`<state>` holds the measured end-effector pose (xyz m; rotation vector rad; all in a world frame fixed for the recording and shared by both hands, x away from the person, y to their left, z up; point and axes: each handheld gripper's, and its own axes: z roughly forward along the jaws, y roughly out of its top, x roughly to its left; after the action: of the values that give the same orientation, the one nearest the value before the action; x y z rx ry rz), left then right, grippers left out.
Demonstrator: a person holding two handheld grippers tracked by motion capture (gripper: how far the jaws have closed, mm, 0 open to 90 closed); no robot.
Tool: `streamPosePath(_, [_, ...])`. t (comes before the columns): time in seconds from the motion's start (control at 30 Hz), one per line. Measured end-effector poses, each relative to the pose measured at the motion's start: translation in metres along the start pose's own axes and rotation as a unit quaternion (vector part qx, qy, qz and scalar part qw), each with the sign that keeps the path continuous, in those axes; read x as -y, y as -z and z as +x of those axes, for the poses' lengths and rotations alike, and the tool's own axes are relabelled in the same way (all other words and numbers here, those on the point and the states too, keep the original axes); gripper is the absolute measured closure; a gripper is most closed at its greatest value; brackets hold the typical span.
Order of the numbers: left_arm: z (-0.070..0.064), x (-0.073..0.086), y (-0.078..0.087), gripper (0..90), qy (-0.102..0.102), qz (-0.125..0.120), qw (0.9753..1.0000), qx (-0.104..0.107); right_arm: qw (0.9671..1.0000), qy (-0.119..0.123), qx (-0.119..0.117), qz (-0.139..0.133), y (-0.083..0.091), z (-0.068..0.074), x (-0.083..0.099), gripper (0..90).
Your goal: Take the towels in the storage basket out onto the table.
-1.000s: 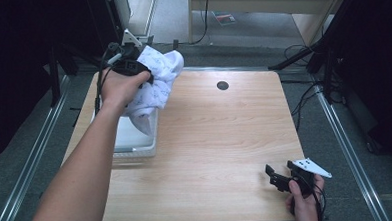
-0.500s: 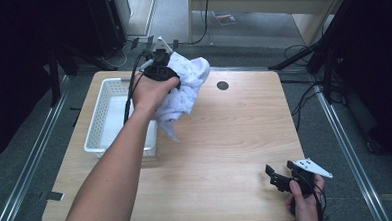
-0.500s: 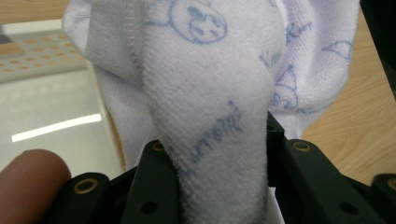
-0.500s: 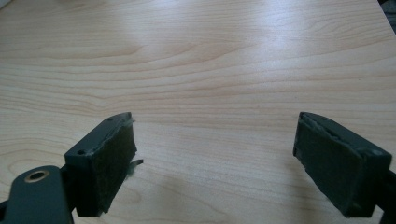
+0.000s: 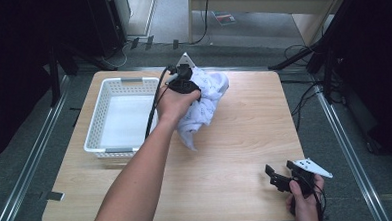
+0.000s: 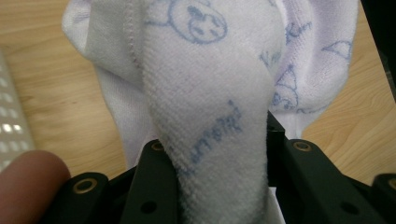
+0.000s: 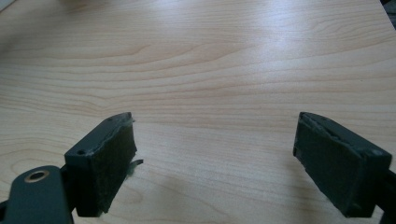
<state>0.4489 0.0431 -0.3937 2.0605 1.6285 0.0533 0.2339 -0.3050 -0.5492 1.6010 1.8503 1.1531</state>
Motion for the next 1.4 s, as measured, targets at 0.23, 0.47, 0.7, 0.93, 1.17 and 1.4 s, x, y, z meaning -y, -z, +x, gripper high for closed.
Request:
streamPosePath(0.23, [-0.013,0.008,-0.032,68.6,0.001,0.011,0.9998,0.015,1.0000,0.001,-0.002,-0.001,0.000,0.000,0.000,13.5])
streamPosePath(0.47, [-0.019,0.019,-0.059,65.8,0.009,0.025,0.9991,0.032,1.0000,0.001,-0.003,-0.002,0.000,0.000,0.000,13.5])
streamPosePath(0.7, [-0.018,0.018,-0.062,26.0,0.031,0.024,0.9980,0.049,1.0000,0.002,-0.004,-0.002,0.000,0.000,0.000,13.5])
streamPosePath(0.93, [-0.009,0.010,-0.038,0.0,0.026,0.019,0.9980,0.055,1.0000,0.003,-0.004,-0.002,0.000,0.000,0.000,13.5])
streamPosePath(1.17, [0.019,0.008,-0.008,0.0,0.026,0.006,0.9992,0.029,1.0000,0.004,-0.003,-0.001,0.000,0.000,0.000,13.5])
streamPosePath(1.4, [0.056,0.013,0.022,0.0,0.047,-0.015,0.9987,0.011,1.0000,0.003,-0.003,0.000,0.000,0.000,0.000,13.5])
